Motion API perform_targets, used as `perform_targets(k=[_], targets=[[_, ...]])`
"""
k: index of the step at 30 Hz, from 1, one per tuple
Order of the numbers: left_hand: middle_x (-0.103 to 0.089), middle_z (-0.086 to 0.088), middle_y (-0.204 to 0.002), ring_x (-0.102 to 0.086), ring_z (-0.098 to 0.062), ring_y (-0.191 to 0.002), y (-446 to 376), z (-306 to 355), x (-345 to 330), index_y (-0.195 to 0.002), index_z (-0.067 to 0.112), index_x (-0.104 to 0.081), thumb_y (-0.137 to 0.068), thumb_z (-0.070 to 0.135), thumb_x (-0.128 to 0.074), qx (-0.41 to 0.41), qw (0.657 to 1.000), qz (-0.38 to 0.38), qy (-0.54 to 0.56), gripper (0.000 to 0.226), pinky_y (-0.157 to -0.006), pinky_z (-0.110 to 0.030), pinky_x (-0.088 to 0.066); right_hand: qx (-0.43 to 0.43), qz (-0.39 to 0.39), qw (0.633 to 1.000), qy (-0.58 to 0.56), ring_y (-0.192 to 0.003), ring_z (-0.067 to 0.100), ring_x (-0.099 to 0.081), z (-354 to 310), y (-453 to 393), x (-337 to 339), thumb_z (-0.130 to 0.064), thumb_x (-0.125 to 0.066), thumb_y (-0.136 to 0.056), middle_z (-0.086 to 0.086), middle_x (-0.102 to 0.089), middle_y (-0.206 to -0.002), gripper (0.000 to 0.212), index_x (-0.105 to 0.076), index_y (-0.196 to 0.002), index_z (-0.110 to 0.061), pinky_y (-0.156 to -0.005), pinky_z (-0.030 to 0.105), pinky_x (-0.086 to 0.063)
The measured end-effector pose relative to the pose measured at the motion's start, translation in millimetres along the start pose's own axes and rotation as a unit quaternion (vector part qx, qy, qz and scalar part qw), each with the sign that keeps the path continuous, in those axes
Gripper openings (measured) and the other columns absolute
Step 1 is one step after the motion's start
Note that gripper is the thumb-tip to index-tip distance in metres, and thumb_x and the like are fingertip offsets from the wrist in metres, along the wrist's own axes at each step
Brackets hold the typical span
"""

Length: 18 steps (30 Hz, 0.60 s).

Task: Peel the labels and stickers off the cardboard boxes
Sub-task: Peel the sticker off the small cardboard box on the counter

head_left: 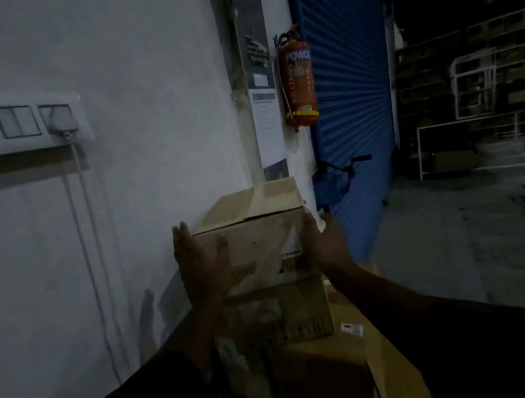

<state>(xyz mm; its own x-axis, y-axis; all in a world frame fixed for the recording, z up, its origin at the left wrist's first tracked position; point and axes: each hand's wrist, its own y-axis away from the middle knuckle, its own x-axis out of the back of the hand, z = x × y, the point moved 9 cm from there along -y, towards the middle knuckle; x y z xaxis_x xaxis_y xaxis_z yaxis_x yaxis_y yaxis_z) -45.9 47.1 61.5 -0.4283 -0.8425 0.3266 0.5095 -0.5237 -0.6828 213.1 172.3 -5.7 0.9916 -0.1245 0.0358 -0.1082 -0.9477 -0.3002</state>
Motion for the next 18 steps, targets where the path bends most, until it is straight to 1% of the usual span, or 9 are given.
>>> perform_targets(k=[2,5,7,9,10,11,13,15,18], targets=[[-0.032,-0.009,-0.157,-0.036,-0.031,-0.141,-9,-11,-12,-0.154,0.019,-0.022,-0.096,0.049,-0.051,0.07,0.997,-0.013,0.041,0.072,-0.109,-0.046,-0.038,-0.076,0.001,0.995,-0.057,-0.113,0.034,-0.061,13,-11,1,-0.102,-0.043,-0.052,0.013,-0.057,-0.132,0.121,-0.049,-0.137,-0.016,-0.096,0.047,-0.052],[-0.051,-0.012,-0.142,-0.053,-0.033,-0.125,-18,-30,-34,-0.144,0.019,-0.038,-0.098,0.059,-0.039,0.177,0.978,-0.033,0.103,0.061,-0.098,-0.043,-0.044,-0.147,-0.052,0.983,-0.095,-0.109,0.025,-0.063,19,-12,-9,-0.104,-0.037,-0.049,0.001,-0.061,-0.128,0.115,-0.051,-0.136,-0.03,-0.096,0.047,-0.053],[-0.053,-0.012,-0.141,-0.053,-0.033,-0.123,-18,-43,-43,-0.14,0.018,-0.045,-0.094,0.069,-0.031,0.247,0.954,-0.017,0.167,0.07,-0.101,-0.043,-0.042,-0.151,-0.088,0.98,-0.096,-0.108,0.024,-0.064,22,-17,-15,-0.103,-0.032,-0.056,-0.001,-0.065,-0.125,0.107,-0.057,-0.131,-0.032,-0.095,0.046,-0.052],[-0.051,-0.013,-0.143,-0.051,-0.033,-0.126,-17,-55,-51,-0.141,0.016,-0.047,-0.089,0.079,-0.028,0.292,0.935,-0.022,0.199,0.084,-0.107,-0.047,-0.04,-0.146,-0.111,0.977,-0.107,-0.104,0.022,-0.067,20,-16,-19,-0.092,-0.031,-0.074,0.0,-0.069,-0.118,0.087,-0.063,-0.126,-0.03,-0.085,0.04,-0.056],[-0.051,-0.014,-0.143,-0.052,-0.034,-0.125,-17,-59,-54,-0.141,0.015,-0.048,-0.087,0.08,-0.029,0.301,0.932,-0.03,0.202,0.087,-0.108,-0.049,-0.04,-0.142,-0.125,0.976,-0.112,-0.103,0.022,-0.068,21,-16,-21,-0.084,-0.031,-0.082,0.001,-0.071,-0.115,0.077,-0.065,-0.123,-0.029,-0.082,0.039,-0.056],[-0.052,-0.014,-0.142,-0.053,-0.034,-0.124,-16,-61,-57,-0.141,0.014,-0.049,-0.086,0.081,-0.031,0.304,0.93,-0.036,0.206,0.088,-0.107,-0.049,-0.041,-0.139,-0.131,0.974,-0.121,-0.103,0.023,-0.068,21,-16,-23,-0.081,-0.032,-0.085,0.002,-0.072,-0.113,0.073,-0.066,-0.122,-0.028,-0.084,0.04,-0.056],[-0.052,-0.013,-0.143,-0.052,-0.033,-0.124,-15,-60,-59,-0.142,0.014,-0.049,-0.081,0.081,-0.037,0.307,0.924,-0.029,0.225,0.092,-0.107,-0.05,-0.042,-0.15,-0.124,0.968,-0.157,-0.107,0.026,-0.068,24,-17,-25,-0.083,-0.039,-0.079,0.004,-0.071,-0.118,0.076,-0.066,-0.124,-0.028,-0.095,0.046,-0.053],[-0.051,-0.01,-0.145,-0.052,-0.033,-0.125,-12,-56,-62,-0.143,0.017,-0.049,-0.073,0.084,-0.039,0.313,0.918,-0.021,0.244,0.097,-0.107,-0.051,-0.042,-0.142,-0.119,0.961,-0.207,-0.112,0.029,-0.066,35,-31,-25,-0.084,-0.047,-0.072,0.007,-0.069,-0.124,0.08,-0.066,-0.126,-0.028,-0.103,0.047,-0.049],[-0.051,-0.007,-0.144,-0.052,-0.033,-0.124,-10,-38,-73,-0.143,0.021,-0.047,-0.073,0.082,-0.04,0.305,0.914,-0.038,0.266,0.093,-0.106,-0.052,-0.043,-0.127,-0.067,0.96,-0.241,-0.112,0.029,-0.066,18,-23,-2,-0.072,-0.048,-0.084,0.007,-0.071,-0.119,0.062,-0.072,-0.117,-0.024,-0.103,0.045,-0.048]])
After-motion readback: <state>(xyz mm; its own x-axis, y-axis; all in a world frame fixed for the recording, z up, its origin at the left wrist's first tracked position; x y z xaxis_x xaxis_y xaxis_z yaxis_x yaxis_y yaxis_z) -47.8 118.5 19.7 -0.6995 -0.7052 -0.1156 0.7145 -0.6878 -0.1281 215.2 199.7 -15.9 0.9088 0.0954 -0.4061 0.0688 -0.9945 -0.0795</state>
